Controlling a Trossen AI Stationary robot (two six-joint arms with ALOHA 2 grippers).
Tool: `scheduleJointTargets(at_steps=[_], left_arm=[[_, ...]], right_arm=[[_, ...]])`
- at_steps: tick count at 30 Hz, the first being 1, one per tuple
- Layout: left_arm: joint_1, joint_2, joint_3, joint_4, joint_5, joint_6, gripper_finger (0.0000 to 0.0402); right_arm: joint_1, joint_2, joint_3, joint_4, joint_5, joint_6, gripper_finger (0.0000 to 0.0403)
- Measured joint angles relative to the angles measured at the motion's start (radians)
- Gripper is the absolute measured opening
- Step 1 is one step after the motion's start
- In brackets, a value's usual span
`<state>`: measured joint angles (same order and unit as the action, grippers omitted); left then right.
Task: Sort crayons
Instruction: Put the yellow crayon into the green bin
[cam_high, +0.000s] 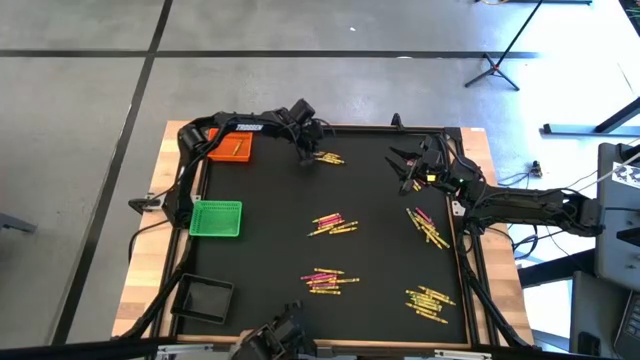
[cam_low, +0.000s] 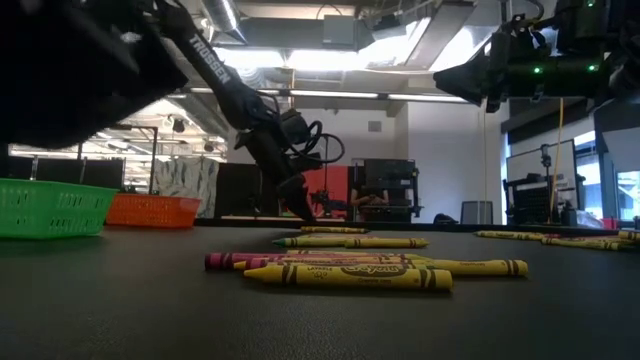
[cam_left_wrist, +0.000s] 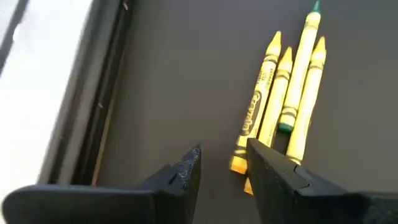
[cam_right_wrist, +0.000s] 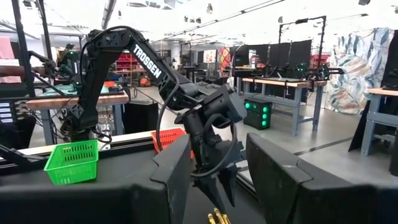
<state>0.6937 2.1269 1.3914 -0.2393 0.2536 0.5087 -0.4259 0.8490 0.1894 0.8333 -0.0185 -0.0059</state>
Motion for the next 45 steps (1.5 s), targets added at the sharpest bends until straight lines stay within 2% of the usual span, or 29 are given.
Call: scheduleJointTargets(at_steps=[13,19,31,34,38,40,45], left_arm=[[0.018,0.01,0.0,-0.012,0.008,-0.001,0.0109],[0.033,0.01,0.0,-0.022,0.069,0.024,0.0081],[0.018,0.01,0.0,-0.032,0.078,0.102,0.0027],[0.01,0.005,0.0,-0.039,0.053,0.102,0.001],[-0.005,-0.025,0.0,-0.045,-0.057,0.031,0.0003],[-0.015,-0.046,0.0,-0.059,-0.084,0.006,0.0008],[-0.047,-0.108,0.001,-0.148,-0.078,-0.01,0.0035]], right_arm=[[0.0,0.0,0.0,0.002,0.0,0.0,0.0154],[0.0,0.0,0.0,0.002,0.0,0.0,0.0154],[0.0,0.0,0.0,0.003,0.0,0.0,0.0154],[0.0,0.0,0.0,0.003,0.0,0.0,0.0154],[0.0,0.0,0.0,0.002,0.0,0.0,0.0154],[0.0,0.0,0.0,0.002,0.0,0.0,0.0154],[0.0,0.0,0.0,0.002,0.0,0.0,0.0154]])
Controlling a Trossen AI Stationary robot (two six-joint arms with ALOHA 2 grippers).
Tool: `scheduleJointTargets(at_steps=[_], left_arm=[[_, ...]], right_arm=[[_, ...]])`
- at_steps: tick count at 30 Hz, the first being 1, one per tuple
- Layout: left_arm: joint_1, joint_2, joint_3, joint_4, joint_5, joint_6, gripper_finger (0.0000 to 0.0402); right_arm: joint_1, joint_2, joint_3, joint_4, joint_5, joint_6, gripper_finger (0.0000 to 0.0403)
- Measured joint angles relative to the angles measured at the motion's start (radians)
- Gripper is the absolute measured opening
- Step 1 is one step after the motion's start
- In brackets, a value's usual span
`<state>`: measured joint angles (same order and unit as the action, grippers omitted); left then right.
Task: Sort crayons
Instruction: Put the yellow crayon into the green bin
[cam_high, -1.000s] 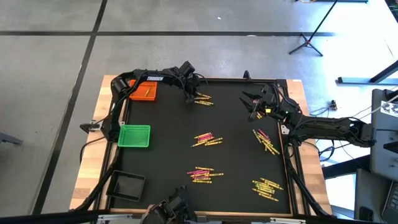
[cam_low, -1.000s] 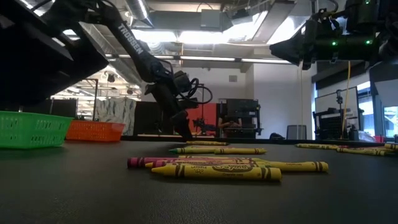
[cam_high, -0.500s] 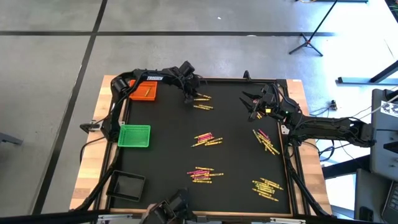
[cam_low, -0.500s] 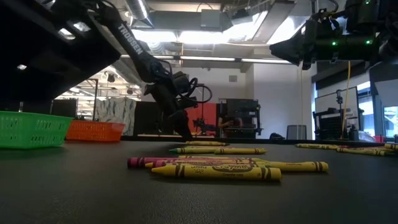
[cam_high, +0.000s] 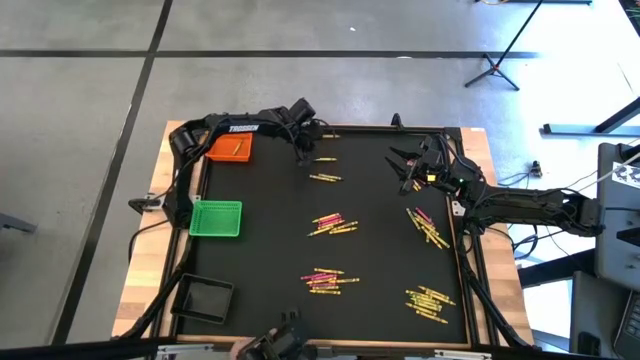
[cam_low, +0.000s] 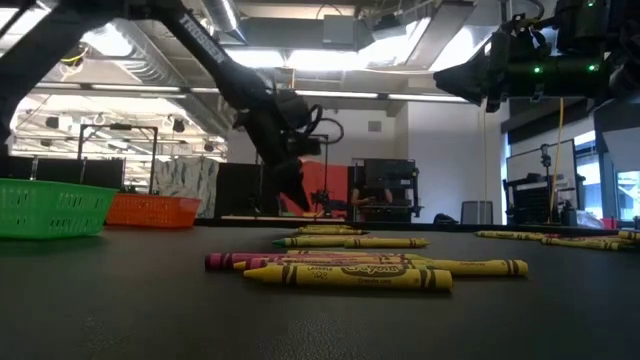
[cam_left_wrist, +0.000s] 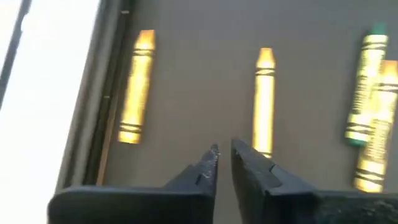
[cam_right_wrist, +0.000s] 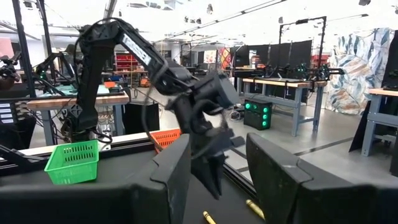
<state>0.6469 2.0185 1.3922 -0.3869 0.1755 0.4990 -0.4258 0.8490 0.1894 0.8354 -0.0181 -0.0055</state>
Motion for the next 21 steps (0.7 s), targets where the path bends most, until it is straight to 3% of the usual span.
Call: scheduleJointTargets(at_steps=[7,13,18,21], left_arm=[[-0.093,-0.04,0.001,-0.12,0.037,-0.047,0.0092],[-0.189,-0.029,0.0,-0.234,0.032,-0.054,0.0103],[-0.238,-0.029,0.0,-0.217,-0.103,-0.047,0.0104],[-0.235,-0.026,-0.008,-0.189,-0.122,-0.047,0.0104]], right_arm=[[0.0,0.0,0.0,0.0,0.0,0.0,0.0154],[0.0,0.0,0.0,0.0,0.0,0.0,0.0154],[0.0,0.0,0.0,0.0,0.0,0.0,0.0154],[0.0,0.0,0.0,0.0,0.0,0.0,0.0154]])
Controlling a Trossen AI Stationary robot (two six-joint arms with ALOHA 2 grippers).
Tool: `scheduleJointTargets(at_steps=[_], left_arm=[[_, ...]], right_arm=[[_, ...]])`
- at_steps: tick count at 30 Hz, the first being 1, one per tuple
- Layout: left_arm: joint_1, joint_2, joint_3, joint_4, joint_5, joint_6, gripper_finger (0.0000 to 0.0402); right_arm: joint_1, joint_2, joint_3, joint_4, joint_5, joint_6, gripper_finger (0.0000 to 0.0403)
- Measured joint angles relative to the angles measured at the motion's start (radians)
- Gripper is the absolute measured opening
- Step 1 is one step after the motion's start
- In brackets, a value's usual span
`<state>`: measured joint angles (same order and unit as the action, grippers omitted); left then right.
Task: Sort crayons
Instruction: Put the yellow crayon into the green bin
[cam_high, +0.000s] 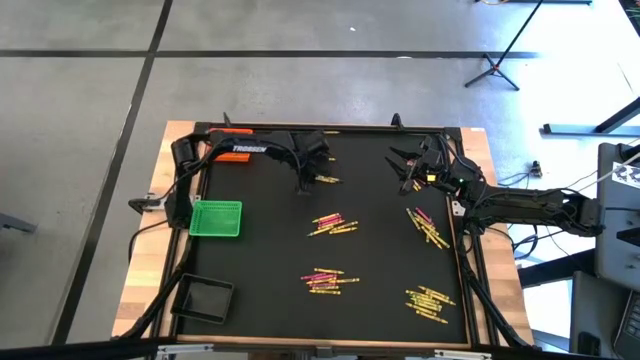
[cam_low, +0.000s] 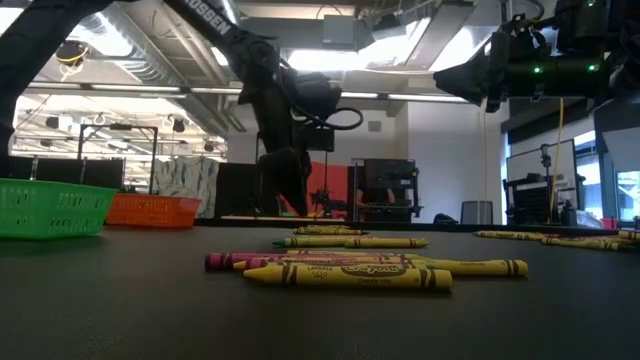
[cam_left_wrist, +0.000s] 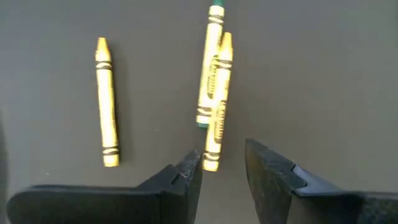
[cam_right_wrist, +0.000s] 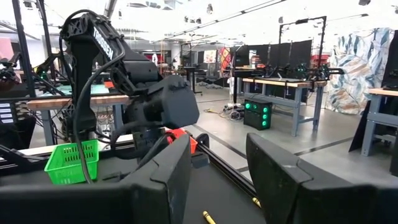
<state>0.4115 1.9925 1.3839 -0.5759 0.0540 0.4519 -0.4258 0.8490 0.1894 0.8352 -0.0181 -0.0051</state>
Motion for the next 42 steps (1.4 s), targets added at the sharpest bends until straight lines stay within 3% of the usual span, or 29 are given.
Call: scheduleJointTargets(at_steps=[10,17,27,31,36,42], left_arm=[[0.039,0.026,-0.062,0.126,0.036,-0.013,0.0104],[0.044,0.049,-0.066,0.125,0.093,-0.006,0.01],[0.037,0.049,-0.066,0.109,0.095,-0.007,0.0028],[0.024,0.049,-0.065,0.105,0.078,-0.006,0.0006],[-0.013,0.031,-0.066,0.09,0.037,-0.03,0.0014],[-0.085,-0.097,-0.068,-0.024,-0.027,-0.092,0.0015]], right_arm=[[0.0,0.0,0.0,0.0,0.0,0.0,0.0154],[0.0,0.0,0.0,0.0,0.0,0.0,0.0154],[0.0,0.0,0.0,0.0,0.0,0.0,0.0154],[0.0,0.0,0.0,0.0,0.0,0.0,0.0154],[0.0,0.0,0.0,0.0,0.0,0.0,0.0154],[0.0,0.0,0.0,0.0,0.0,0.0,0.0154]])
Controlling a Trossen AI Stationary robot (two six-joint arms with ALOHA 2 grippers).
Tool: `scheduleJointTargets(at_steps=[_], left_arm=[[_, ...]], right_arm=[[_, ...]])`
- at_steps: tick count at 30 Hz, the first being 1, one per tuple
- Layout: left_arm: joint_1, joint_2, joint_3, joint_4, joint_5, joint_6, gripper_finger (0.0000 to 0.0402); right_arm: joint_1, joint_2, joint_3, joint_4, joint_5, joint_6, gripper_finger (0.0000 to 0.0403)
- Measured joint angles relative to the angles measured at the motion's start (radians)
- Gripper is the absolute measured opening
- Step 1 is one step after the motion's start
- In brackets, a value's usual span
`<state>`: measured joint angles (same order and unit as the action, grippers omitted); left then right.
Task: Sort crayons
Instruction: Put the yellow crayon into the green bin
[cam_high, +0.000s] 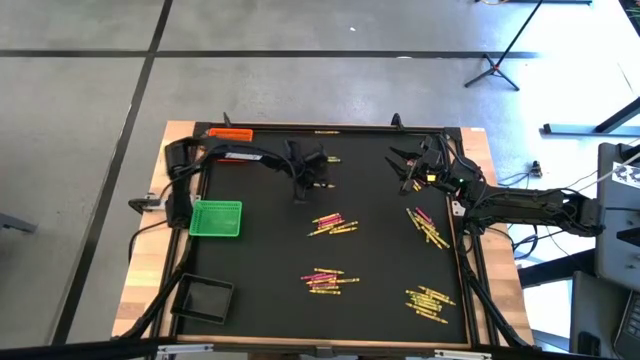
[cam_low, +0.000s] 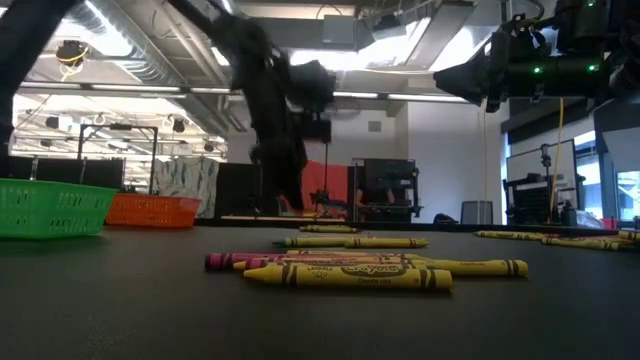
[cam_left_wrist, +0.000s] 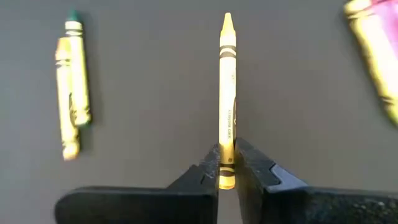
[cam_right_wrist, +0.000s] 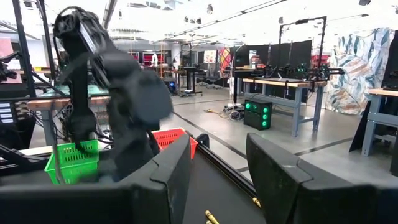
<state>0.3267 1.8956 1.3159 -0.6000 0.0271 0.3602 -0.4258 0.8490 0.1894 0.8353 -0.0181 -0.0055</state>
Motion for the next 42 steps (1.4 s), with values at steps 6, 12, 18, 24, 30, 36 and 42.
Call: scheduleJointTargets(at_steps=[6,12,18,24,30,36,42], left_arm=[[-0.09,-0.197,0.001,-0.146,-0.063,-0.121,0.0014],[-0.173,-0.385,0.001,-0.285,-0.079,-0.271,0.0015],[-0.263,-0.505,0.002,-0.459,-0.145,-0.442,0.0015],[-0.36,-0.553,0.002,-0.657,-0.252,-0.63,0.0015],[-0.441,-0.602,-0.041,-0.791,-0.284,-0.79,0.0015],[-0.477,-0.741,-0.194,-0.798,-0.228,-0.939,0.0015],[-0.481,-0.84,-0.338,-0.798,-0.146,-1.052,0.0015]], right_arm=[[0.0,0.0,0.0,0.0,0.0,0.0,0.0154],[0.0,0.0,0.0,0.001,0.0,0.0,0.0154],[0.0,0.0,0.0,0.0,0.0,0.0,0.0154],[0.0,0.0,0.0,-0.003,0.0,0.0,0.0154],[0.0,0.0,0.0,-0.03,0.0,0.0,0.0154],[0.0,0.0,0.0,-0.034,0.028,0.0,0.0154],[0.0,0.0,0.0,-0.032,0.063,0.0,0.0154]])
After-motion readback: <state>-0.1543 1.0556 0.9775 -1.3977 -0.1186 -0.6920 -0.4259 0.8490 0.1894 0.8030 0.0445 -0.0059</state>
